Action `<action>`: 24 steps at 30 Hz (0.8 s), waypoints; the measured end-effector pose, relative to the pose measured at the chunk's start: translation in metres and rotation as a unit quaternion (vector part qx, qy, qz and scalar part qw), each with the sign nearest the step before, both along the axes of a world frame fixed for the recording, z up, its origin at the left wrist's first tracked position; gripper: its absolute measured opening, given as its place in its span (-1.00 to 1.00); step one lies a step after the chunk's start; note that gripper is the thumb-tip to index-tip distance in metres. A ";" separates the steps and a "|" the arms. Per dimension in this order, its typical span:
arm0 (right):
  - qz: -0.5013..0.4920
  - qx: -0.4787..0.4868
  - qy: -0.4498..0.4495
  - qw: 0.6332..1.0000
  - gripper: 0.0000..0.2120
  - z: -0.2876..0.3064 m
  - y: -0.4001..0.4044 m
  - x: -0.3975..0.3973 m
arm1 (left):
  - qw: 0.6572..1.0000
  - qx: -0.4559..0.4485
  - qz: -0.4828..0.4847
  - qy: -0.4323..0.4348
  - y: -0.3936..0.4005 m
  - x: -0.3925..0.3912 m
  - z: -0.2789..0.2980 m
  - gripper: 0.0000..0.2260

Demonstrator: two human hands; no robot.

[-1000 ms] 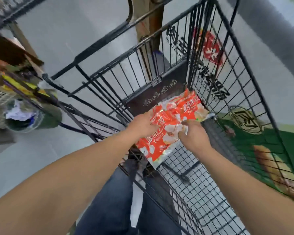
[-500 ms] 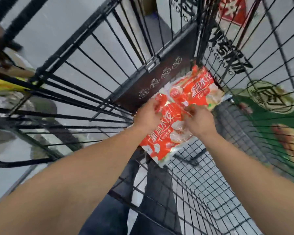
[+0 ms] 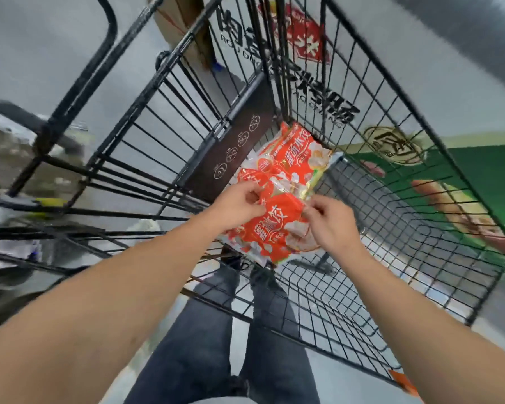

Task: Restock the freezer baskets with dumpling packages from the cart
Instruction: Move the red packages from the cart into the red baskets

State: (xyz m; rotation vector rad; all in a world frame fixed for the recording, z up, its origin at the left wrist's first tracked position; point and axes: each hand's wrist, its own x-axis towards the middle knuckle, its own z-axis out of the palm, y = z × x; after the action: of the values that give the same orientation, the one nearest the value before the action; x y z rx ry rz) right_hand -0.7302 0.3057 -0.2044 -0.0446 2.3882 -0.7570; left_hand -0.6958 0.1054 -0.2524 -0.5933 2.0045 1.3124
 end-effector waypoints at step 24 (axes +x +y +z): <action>-0.634 -0.392 -0.002 0.666 -0.66 0.153 0.232 0.130 | 0.938 0.269 0.149 -0.159 0.211 0.025 0.116 -0.72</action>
State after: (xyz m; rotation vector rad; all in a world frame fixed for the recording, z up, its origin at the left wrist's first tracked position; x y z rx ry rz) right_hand -0.6006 0.5381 -0.0509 1.3664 1.5520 -2.3080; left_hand -0.6711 0.3162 -0.1360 -0.7970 1.2493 1.7318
